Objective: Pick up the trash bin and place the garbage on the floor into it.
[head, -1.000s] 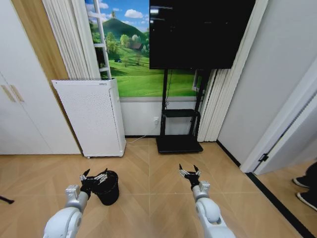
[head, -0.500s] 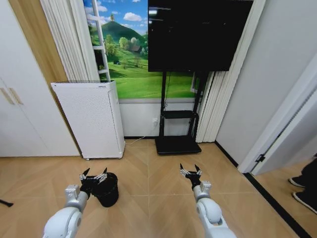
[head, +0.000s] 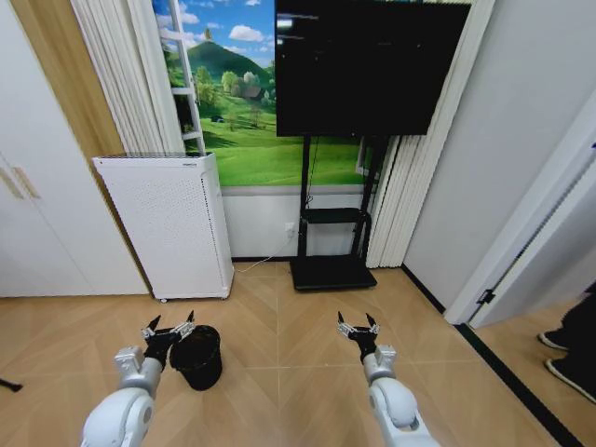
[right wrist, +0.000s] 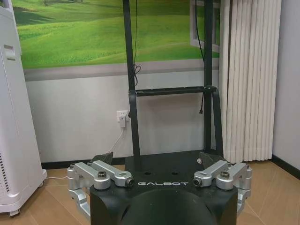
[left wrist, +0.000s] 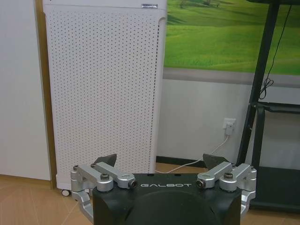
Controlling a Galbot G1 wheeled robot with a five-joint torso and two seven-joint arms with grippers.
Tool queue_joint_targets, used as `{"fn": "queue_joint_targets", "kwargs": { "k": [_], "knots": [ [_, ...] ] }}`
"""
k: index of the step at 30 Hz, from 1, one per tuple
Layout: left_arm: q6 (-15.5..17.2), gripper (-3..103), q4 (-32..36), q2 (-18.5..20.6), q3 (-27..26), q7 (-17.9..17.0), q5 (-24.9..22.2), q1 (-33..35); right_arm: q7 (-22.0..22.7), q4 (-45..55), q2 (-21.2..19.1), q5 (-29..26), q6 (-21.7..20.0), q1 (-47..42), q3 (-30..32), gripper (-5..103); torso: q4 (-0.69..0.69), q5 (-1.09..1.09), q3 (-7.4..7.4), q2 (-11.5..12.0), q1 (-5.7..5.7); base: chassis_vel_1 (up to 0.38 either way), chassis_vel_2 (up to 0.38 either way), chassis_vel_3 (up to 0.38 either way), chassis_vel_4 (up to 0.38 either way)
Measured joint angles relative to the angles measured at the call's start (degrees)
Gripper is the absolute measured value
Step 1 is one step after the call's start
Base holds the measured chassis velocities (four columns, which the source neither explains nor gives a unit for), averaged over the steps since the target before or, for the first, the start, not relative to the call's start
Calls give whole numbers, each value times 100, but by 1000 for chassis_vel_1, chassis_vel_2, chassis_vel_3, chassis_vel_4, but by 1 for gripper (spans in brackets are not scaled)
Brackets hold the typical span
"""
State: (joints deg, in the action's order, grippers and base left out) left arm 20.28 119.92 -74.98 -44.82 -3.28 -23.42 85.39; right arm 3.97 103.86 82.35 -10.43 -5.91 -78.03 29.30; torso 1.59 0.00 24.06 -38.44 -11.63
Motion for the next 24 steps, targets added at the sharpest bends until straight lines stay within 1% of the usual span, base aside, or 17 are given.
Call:
{"fn": "queue_joint_targets", "kwargs": {
  "k": [4, 11, 14, 17, 18, 19, 21, 22, 24],
  "knots": [
    [10, 100, 26, 13, 0, 0, -8, -5, 0, 0, 7, 16, 28, -20, 7, 100, 0, 0, -8, 15, 5, 15, -9, -18, 16],
    [13, 100, 39, 9, 1, 6, 9, 5, 0, -28, 17, 18, 75, -16, 6, 100, 0, 0, -16, 26, 13, 129, -127, -125, 150],
    [8, 100, 40, -2, 3, 14, 41, 18, -3, -45, 12, 11, 97, -16, 10, 100, 0, -2, -18, 30, 15, 198, -219, -220, 200],
    [-6, 100, 41, -8, 3, 18, 62, 18, -7, -80, 1, 4, 130, -16, 29, 100, 2, 3, -21, 34, 18, 242, -243, -244, 240],
    [-8, 100, 36, -8, 2, 18, 63, 17, -9, -85, -2, 3, 140, -15, 38, 100, 1, -3, -21, 35, 18, 218, -250, -262, 265],
    [-8, 100, 31, -9, 1, 18, 64, 15, -13, -91, -6, 1, 149, -16, 50, 100, -1, 2, -22, 38, 18, 278, -257, -262, 289],
    [-8, 100, 23, -7, -1, 18, 66, 8, -17, -95, -8, -5, 153, -16, 53, 100, -2, 2, -22, 39, 17, 285, -264, -268, 289],
    [-8, 100, 9, -8, 1, 18, 67, 5, -19, -102, -13, -7, 157, -16, 65, 100, 1, 0, -23, 42, 18, 292, -293, -309, 326],
    [-9, 100, 6, -13, 1, 18, 69, -4, -20, -105, -15, -9, 158, -15, 70, 100, 2, 1, -25, 41, 19, 293, -293, -326, 321]
  ]
}}
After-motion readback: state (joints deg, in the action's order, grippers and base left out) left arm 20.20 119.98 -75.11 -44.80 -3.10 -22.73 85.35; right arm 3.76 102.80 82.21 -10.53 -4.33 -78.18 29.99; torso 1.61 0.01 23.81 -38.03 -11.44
